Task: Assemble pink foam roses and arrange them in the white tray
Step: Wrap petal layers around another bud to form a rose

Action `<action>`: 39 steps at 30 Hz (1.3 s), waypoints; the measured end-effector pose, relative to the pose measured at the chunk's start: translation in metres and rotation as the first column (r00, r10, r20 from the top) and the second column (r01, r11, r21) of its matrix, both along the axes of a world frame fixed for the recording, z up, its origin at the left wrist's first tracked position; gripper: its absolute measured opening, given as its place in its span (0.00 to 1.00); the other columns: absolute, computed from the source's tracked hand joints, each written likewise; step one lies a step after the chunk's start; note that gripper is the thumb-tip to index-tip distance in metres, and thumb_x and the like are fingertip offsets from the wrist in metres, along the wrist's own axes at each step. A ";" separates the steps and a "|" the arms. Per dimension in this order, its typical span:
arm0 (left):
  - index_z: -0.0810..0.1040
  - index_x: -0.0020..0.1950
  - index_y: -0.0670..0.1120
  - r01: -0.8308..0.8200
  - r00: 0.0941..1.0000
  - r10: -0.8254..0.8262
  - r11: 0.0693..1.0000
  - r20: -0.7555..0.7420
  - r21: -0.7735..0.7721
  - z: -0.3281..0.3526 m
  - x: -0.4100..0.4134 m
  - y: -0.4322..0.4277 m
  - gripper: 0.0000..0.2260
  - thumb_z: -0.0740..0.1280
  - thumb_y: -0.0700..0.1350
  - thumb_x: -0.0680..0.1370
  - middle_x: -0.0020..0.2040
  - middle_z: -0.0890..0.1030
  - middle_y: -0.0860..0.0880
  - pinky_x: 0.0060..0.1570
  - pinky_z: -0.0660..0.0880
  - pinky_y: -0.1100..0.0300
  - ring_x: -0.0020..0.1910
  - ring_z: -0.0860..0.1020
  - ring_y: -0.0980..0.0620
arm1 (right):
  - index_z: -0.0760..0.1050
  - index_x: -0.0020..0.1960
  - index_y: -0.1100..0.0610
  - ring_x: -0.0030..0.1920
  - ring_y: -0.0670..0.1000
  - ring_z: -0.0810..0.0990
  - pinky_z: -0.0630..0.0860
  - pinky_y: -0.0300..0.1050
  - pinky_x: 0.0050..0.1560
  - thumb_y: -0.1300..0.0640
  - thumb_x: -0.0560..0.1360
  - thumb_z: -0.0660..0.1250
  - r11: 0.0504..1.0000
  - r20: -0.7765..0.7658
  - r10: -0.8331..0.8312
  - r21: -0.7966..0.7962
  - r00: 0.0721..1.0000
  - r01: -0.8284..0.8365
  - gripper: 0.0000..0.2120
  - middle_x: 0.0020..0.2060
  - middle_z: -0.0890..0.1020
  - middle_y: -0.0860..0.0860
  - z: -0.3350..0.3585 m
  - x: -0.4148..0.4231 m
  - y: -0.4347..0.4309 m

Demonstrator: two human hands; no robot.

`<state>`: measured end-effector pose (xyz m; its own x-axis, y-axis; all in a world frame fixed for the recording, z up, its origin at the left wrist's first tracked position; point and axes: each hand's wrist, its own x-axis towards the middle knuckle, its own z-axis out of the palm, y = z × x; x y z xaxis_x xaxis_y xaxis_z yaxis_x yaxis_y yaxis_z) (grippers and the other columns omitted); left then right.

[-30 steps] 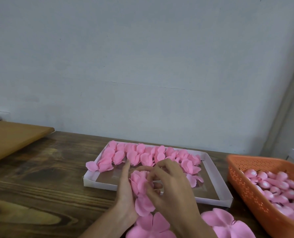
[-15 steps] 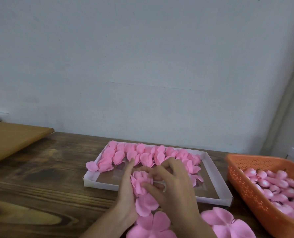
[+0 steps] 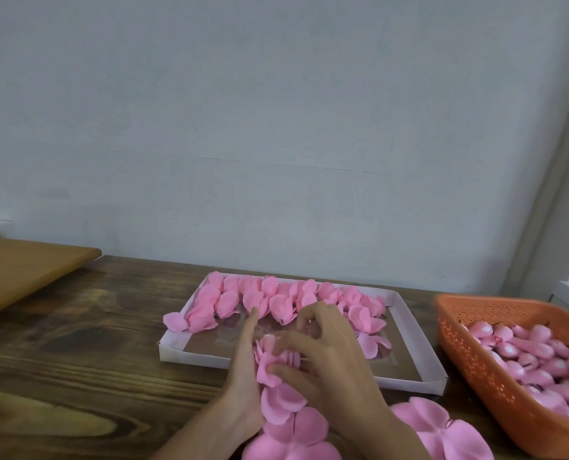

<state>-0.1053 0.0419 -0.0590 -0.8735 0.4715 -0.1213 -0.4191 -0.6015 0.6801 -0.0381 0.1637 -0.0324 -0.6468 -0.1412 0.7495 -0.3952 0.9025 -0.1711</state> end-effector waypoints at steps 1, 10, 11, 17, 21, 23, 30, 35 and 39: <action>0.87 0.36 0.46 0.051 0.999 -0.051 0.999 0.011 0.017 -0.002 0.000 0.001 0.23 0.68 0.64 0.75 0.37 0.86 0.44 0.36 0.81 0.53 0.33 0.86 0.47 | 0.81 0.46 0.45 0.47 0.45 0.68 0.73 0.48 0.45 0.41 0.69 0.76 1.000 0.007 -0.010 -0.001 1.000 0.010 0.10 0.48 0.70 0.45 0.000 0.000 0.001; 0.83 0.31 0.40 0.096 0.993 -0.096 0.995 0.064 0.002 0.011 0.009 0.002 0.22 0.68 0.59 0.72 0.36 0.82 0.40 0.46 0.79 0.51 0.38 0.86 0.46 | 0.75 0.40 0.46 0.47 0.45 0.67 0.71 0.47 0.47 0.40 0.70 0.75 0.999 0.029 -0.040 0.005 0.999 0.040 0.13 0.49 0.68 0.43 0.000 0.001 0.003; 0.81 0.29 0.41 0.078 0.996 -0.077 0.997 0.047 -0.014 0.010 0.008 0.004 0.21 0.68 0.58 0.69 0.33 0.81 0.40 0.44 0.80 0.52 0.34 0.85 0.47 | 0.76 0.40 0.46 0.47 0.45 0.68 0.72 0.47 0.48 0.40 0.70 0.75 0.999 0.037 -0.039 -0.002 0.999 0.039 0.12 0.49 0.69 0.44 0.001 0.001 0.002; 0.77 0.26 0.41 0.087 0.991 -0.091 0.995 0.102 0.044 0.005 0.004 0.002 0.28 0.64 0.62 0.76 0.27 0.77 0.42 0.34 0.81 0.56 0.29 0.82 0.48 | 0.79 0.38 0.47 0.49 0.45 0.72 0.73 0.48 0.50 0.43 0.73 0.73 1.000 0.100 -0.010 -0.001 0.995 0.010 0.10 0.50 0.72 0.43 0.005 0.004 0.003; 0.79 0.25 0.40 0.125 0.987 -0.127 0.992 0.103 0.025 0.004 0.003 0.001 0.29 0.68 0.63 0.72 0.24 0.75 0.43 0.28 0.80 0.56 0.25 0.81 0.46 | 0.76 0.38 0.50 0.47 0.43 0.69 0.72 0.46 0.48 0.47 0.76 0.71 0.999 0.120 -0.005 0.048 0.993 0.000 0.11 0.48 0.74 0.43 0.008 0.006 0.003; 0.82 0.27 0.40 0.129 0.989 -0.128 0.992 0.067 -0.009 0.004 0.002 0.001 0.26 0.71 0.64 0.68 0.27 0.78 0.43 0.29 0.80 0.58 0.27 0.82 0.47 | 0.74 0.38 0.51 0.45 0.45 0.70 0.72 0.48 0.46 0.50 0.76 0.69 0.997 0.123 -0.021 0.083 0.992 0.010 0.09 0.46 0.73 0.43 0.011 0.008 0.003; 0.86 0.50 0.39 0.183 0.975 -0.178 0.983 0.130 -0.022 0.000 0.001 -0.001 0.32 0.71 0.69 0.72 0.46 0.83 0.37 0.53 0.79 0.48 0.48 0.85 0.41 | 0.72 0.36 0.53 0.42 0.51 0.72 0.73 0.51 0.40 0.55 0.68 0.68 0.982 0.036 -0.108 0.161 0.994 0.101 0.06 0.43 0.75 0.46 0.015 0.011 -0.004; 0.85 0.61 0.37 0.260 0.960 -0.260 0.965 0.105 0.008 0.010 0.005 -0.002 0.36 0.70 0.68 0.73 0.62 0.81 0.35 0.74 0.68 0.45 0.63 0.81 0.40 | 0.72 0.36 0.53 0.42 0.52 0.71 0.72 0.50 0.39 0.57 0.65 0.70 0.970 -0.013 -0.189 0.151 0.982 0.189 0.06 0.41 0.74 0.47 0.012 0.009 -0.005; 0.88 0.48 0.38 0.239 0.969 -0.237 0.970 0.073 -0.029 0.007 0.004 -0.001 0.28 0.74 0.64 0.71 0.49 0.85 0.37 0.53 0.81 0.50 0.50 0.86 0.42 | 0.74 0.37 0.53 0.42 0.53 0.70 0.71 0.51 0.38 0.64 0.61 0.69 0.973 -0.047 -0.145 0.173 0.988 0.151 0.09 0.43 0.74 0.48 0.008 0.004 -0.007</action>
